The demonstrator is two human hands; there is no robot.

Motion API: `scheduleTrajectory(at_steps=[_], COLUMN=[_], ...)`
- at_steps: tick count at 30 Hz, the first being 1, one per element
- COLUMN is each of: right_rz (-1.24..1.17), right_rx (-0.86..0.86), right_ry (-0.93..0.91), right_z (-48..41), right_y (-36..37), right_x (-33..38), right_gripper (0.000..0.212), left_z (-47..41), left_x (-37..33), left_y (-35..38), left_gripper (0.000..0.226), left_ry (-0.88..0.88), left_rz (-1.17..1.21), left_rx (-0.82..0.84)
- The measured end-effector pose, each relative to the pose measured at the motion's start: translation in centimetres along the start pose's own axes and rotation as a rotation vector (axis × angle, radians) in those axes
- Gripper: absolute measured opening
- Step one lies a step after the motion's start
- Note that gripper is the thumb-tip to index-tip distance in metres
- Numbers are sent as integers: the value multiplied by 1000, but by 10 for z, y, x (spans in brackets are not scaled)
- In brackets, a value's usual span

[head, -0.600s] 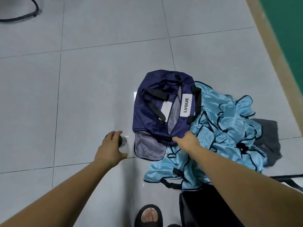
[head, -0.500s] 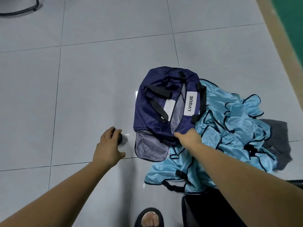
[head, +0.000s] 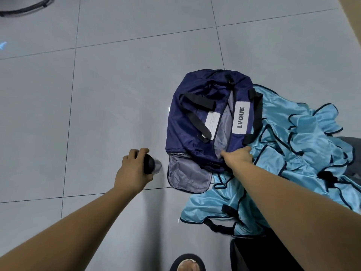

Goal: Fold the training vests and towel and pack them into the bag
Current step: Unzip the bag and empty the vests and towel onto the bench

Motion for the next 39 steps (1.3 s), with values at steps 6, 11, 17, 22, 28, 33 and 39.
scheduleTrajectory(at_steps=[6,11,17,22,28,33,39], right_rz=[-205,-356,-424,-550,-604,-680,-729], right_rx=[3,13,95,136,179,161,22], right_ry=[-107,-245,-276,-271,-258,-277,-322], right_z=[25,72,137,209,319,413,520], right_y=[-20,-74,-160,-255,-387,-503,-640], right_x=[8,34,75,114,126,106,51], right_gripper=[61,23,30,35,31,31,30], left_z=[14,37,70,105,152,197,260], left_x=[-23,-48,-84,-119,-172,-239,-339], left_y=[-17,-53,-134,-229,-348,-441,-537], left_gripper=[78,81,83,99,109,113,115], left_ry=[49,74,111,125,185,286,454], left_rz=[17,67,80,103,135,154,185], left_rx=[4,-3,2,34,26,58,106])
Point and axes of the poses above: each hand's wrist, its own z-axis away from the middle knuckle, its own y-axis out of the palm, x = y × z, the point moved 5 cm from there along -z, towards the middle knuckle, and after that the axes turned 2 degrees about z, right-handed, at the moved point
